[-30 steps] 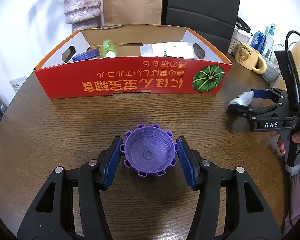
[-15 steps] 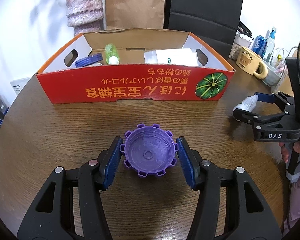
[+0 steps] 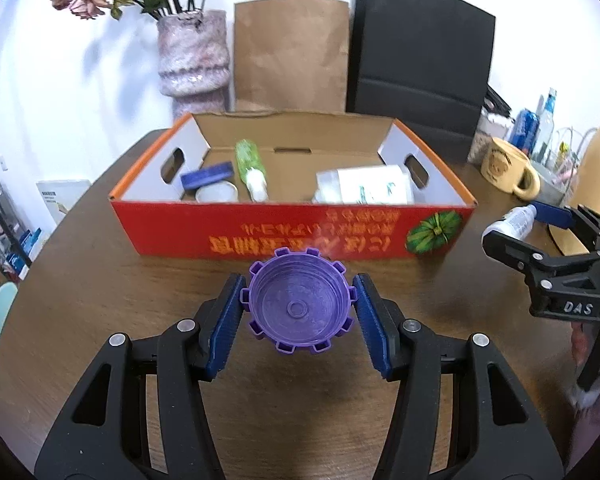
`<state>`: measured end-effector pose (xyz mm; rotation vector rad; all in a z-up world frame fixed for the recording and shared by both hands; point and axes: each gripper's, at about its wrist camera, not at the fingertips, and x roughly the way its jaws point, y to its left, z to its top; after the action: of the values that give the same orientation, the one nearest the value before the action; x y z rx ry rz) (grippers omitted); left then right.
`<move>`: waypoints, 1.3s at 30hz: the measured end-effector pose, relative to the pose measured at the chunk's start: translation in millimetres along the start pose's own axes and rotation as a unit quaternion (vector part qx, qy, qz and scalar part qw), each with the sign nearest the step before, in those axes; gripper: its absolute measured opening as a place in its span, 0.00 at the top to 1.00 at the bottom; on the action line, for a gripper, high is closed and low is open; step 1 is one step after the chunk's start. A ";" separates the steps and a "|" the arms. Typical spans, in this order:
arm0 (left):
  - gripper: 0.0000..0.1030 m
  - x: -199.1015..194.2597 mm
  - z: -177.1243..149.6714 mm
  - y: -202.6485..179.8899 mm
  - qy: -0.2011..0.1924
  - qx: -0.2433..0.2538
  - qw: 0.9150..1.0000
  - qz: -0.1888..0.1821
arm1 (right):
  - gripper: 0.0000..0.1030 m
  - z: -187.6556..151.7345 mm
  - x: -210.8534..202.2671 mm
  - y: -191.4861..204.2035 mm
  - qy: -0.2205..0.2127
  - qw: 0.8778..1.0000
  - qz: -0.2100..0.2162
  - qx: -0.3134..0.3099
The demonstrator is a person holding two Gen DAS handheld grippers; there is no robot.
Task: Organize rigid objects
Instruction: 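Carry the purple cap and spray bottle over the box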
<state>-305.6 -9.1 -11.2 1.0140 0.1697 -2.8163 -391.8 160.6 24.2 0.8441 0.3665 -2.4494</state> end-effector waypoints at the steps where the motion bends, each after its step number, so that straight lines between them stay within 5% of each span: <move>1: 0.50 -0.3 3.1 2.6 -0.004 -0.003 1.000 0.002 | 0.03 4.1 -2.0 3.8 -0.007 1.000 0.000 0.005; 18: 0.50 12.4 62.0 47.0 -0.062 -0.036 0.997 0.034 | 0.03 61.9 19.6 44.4 -0.052 0.997 -0.009 0.064; 39: 0.50 72.5 106.0 72.9 -0.066 -0.024 0.995 0.077 | 0.03 105.3 92.9 60.3 -0.042 0.996 -0.040 0.067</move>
<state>-414.5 -104.2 19.5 0.7912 0.1366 -2.7136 -472.7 32.0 41.3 0.7908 0.2107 -2.5994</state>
